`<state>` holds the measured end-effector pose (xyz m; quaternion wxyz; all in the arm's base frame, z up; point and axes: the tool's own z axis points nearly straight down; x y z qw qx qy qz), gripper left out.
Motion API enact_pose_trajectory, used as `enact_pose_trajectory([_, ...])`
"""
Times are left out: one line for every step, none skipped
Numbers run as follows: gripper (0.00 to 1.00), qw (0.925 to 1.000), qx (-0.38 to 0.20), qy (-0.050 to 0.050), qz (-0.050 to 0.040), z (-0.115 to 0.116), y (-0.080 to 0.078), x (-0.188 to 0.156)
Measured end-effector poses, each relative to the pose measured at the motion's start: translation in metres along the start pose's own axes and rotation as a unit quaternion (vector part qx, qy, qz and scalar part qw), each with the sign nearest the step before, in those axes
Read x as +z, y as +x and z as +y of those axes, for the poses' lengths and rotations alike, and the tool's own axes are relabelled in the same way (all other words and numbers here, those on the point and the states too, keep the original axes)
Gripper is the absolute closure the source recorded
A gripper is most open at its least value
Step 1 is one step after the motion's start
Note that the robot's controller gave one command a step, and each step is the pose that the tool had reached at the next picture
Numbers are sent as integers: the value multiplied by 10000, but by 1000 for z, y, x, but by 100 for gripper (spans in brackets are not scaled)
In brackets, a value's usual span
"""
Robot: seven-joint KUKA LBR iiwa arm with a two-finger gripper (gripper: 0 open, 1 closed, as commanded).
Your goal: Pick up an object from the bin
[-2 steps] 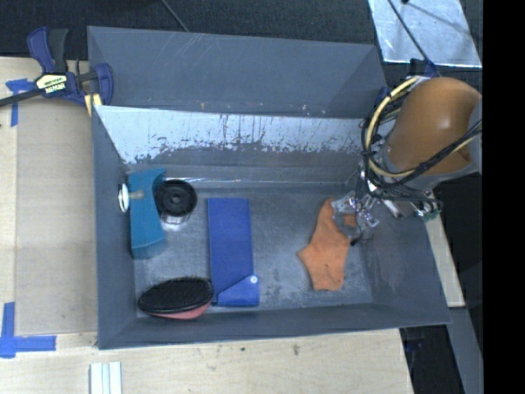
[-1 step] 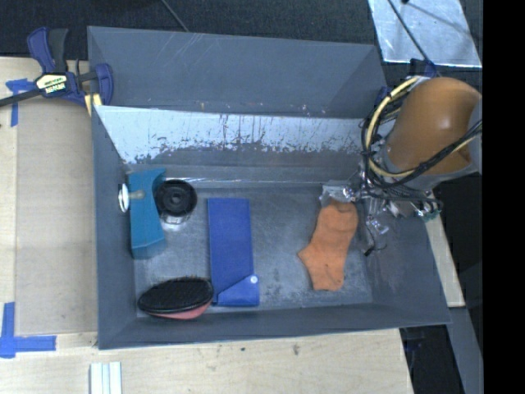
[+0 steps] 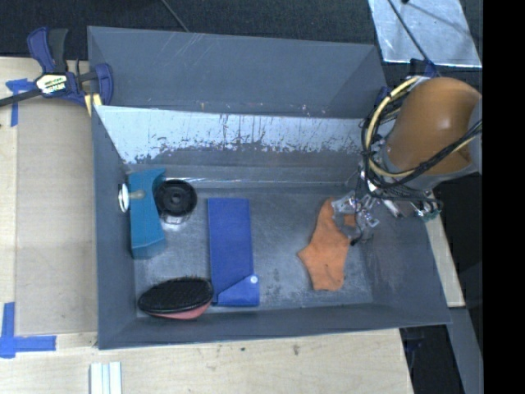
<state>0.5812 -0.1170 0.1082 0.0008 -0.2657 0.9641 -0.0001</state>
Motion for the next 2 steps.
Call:
enact_pose_trajectory([100,10000,0,0,0,0,0,0])
enact_pose_trajectory([0,9998,210,0,-7,46,-8,38])
